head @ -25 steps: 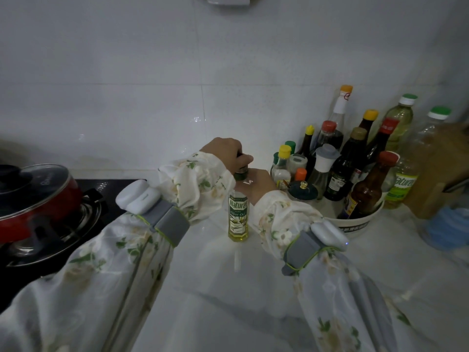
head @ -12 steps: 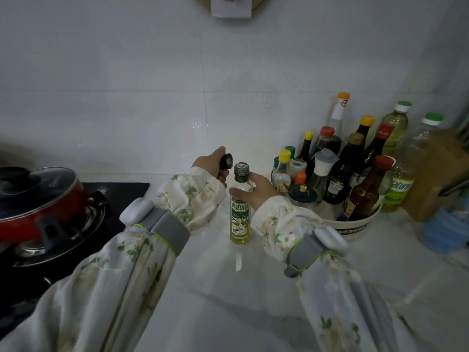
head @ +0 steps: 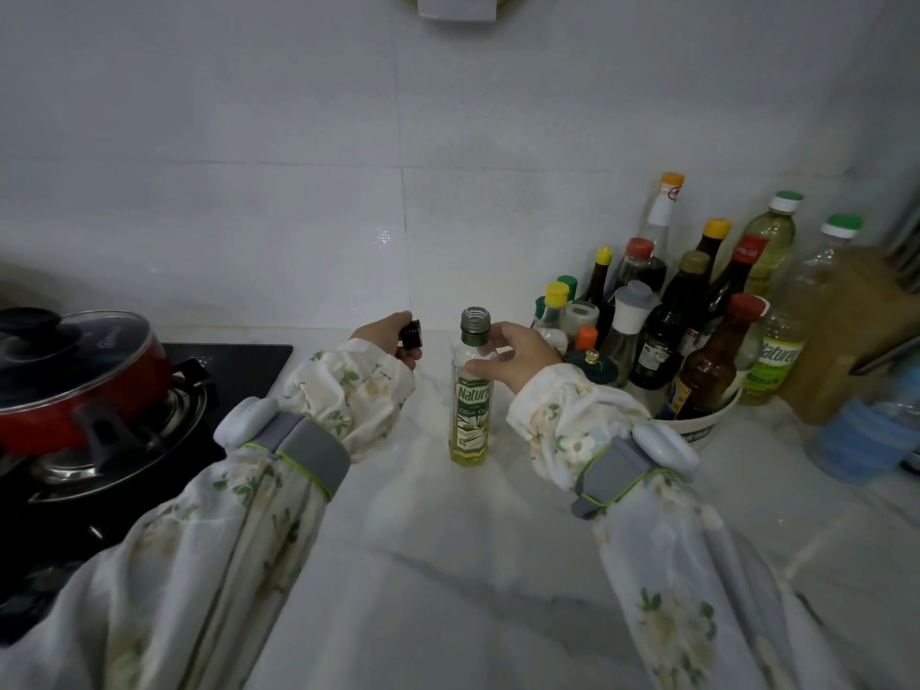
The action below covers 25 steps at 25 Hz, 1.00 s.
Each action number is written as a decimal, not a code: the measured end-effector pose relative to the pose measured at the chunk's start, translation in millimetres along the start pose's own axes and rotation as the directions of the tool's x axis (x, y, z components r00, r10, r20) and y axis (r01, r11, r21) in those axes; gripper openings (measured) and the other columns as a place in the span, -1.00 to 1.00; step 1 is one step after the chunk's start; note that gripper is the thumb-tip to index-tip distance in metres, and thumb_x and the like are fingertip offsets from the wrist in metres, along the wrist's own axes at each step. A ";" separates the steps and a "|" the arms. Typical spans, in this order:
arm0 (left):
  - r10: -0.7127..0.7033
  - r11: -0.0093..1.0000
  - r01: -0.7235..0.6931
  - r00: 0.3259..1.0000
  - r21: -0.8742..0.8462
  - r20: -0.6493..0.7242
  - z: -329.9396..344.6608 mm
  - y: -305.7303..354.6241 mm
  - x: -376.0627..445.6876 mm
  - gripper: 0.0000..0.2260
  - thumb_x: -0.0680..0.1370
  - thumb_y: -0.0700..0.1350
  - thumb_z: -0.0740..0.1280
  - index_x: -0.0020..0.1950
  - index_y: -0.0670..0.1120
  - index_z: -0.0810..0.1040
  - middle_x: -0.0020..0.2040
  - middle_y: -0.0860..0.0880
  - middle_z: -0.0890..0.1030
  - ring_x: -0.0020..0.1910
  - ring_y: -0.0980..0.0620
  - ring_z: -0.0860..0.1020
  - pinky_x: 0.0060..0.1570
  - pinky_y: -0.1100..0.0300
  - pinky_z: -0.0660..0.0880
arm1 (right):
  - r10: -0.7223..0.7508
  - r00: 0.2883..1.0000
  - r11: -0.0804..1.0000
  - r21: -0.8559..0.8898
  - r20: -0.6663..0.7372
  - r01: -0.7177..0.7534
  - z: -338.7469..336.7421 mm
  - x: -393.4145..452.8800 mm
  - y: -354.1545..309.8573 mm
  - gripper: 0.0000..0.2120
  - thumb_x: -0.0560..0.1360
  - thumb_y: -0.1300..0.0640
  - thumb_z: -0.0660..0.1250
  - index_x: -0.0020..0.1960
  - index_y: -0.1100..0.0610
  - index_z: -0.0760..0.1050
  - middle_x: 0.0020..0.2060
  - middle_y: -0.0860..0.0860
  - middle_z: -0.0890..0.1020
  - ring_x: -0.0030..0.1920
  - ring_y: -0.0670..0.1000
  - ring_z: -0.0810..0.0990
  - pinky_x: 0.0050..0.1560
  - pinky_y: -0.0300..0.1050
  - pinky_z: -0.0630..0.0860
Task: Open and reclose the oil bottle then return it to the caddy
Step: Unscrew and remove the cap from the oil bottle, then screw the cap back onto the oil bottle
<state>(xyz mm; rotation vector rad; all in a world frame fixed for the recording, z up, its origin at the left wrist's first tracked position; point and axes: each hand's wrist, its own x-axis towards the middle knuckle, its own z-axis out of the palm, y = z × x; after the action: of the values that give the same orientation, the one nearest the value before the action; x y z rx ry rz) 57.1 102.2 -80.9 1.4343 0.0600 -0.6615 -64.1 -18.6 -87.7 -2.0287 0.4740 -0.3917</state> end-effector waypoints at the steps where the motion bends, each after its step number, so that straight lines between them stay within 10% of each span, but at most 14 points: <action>1: -0.005 1.000 0.005 1.000 0.018 0.012 -0.2 -0.3 -1.8 -0.79 0.55 -0.06 0.27 -0.03 -0.21 0.43 -0.59 -0.17 0.49 -0.82 0.05 0.34 -0.67 0.44 0.30 | 0.001 1.000 1.000 -0.003 -0.005 -0.001 -0.1 -1.2 -0.8 -0.62 0.32 0.18 0.46 0.11 0.19 0.48 -0.09 0.02 0.52 -0.26 -0.09 0.44 -0.24 -0.32 0.37; 9: 0.224 0.948 -0.232 0.973 0.216 0.060 2.5 4.6 -19.9 -0.86 0.51 -0.16 0.34 0.06 -0.13 0.55 -0.33 -0.14 0.53 -0.50 -0.01 0.43 -0.49 0.29 0.38 | 0.039 0.998 0.999 0.001 -0.044 -0.038 2.9 -9.2 -3.6 -0.58 0.26 0.12 0.51 0.08 0.15 0.51 -0.10 0.04 0.56 -0.16 -0.02 0.51 -0.06 -0.16 0.38; 14: 0.370 0.824 -0.383 0.922 0.418 0.116 14.4 18.0 -39.0 -0.92 0.46 -0.13 0.38 -0.22 -0.06 0.53 -0.34 -0.03 0.55 -0.39 0.07 0.45 -0.41 0.25 0.42 | 0.015 1.000 1.000 0.004 0.001 -0.015 6.0 -13.9 -8.5 -0.50 0.33 0.14 0.46 0.22 0.16 0.40 0.04 0.01 0.48 0.01 0.03 0.45 0.06 -0.12 0.38; 20: 0.449 0.711 -0.529 0.849 0.463 0.279 20.6 43.5 -53.8 -0.77 0.43 -0.29 0.35 0.03 -0.05 0.59 -0.30 0.03 0.54 -0.34 0.08 0.49 -0.33 0.27 0.49 | 0.056 0.996 0.997 0.051 -0.068 -0.053 10.3 -12.3 -7.8 -0.62 0.31 0.14 0.47 0.10 0.17 0.51 0.00 0.05 0.55 -0.09 0.04 0.49 -0.01 -0.15 0.36; 25: 0.435 0.258 -0.569 0.790 0.781 0.432 33.6 55.9 -66.8 -0.75 0.42 -0.14 0.39 0.09 -0.02 0.61 -0.26 0.07 0.54 -0.33 0.08 0.49 -0.17 0.21 0.45 | 0.059 0.996 0.998 0.022 -0.068 -0.058 7.3 -7.4 -7.4 -0.61 0.27 0.13 0.50 0.06 0.19 0.55 0.02 0.10 0.61 -0.07 0.04 0.53 0.02 -0.14 0.39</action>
<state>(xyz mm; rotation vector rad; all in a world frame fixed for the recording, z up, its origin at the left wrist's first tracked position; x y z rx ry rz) 16.0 96.3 2.7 2.2758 -1.0090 -0.1766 -66.0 -6.3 -85.2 -1.9823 0.5685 -0.4297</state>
